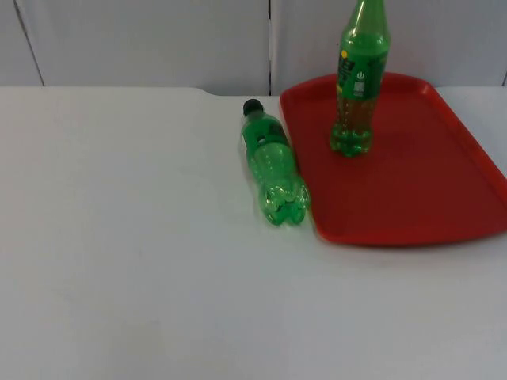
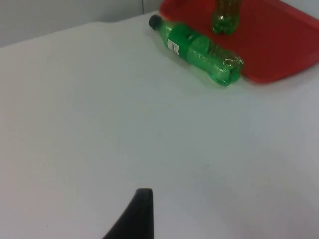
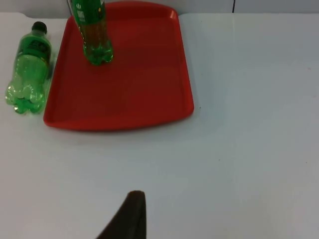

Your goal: Place the bottle upright on the tray.

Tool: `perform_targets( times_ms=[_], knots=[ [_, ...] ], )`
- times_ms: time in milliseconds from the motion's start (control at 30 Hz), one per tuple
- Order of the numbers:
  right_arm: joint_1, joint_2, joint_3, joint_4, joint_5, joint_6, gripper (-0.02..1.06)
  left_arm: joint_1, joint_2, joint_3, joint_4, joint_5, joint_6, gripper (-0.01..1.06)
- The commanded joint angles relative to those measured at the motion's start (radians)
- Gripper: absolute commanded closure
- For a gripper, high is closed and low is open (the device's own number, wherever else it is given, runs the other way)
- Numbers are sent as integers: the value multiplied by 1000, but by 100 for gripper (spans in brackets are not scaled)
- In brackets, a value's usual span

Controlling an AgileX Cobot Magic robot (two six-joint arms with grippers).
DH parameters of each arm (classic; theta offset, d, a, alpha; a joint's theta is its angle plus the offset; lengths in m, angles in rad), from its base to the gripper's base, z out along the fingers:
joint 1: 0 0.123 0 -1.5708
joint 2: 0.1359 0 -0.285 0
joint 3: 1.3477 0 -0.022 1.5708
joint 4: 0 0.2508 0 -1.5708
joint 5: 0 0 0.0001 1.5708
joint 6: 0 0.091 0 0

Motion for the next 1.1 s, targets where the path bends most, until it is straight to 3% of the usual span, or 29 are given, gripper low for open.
perform_targets(
  times_ms=[0,1067],
  knots=[
    [-7,-4,2,6,-7,-3,0,-3,-5,4,5,2,4,0],
    [-7,-4,2,6,-7,-3,0,-3,-5,4,5,2,4,0]
  ],
)
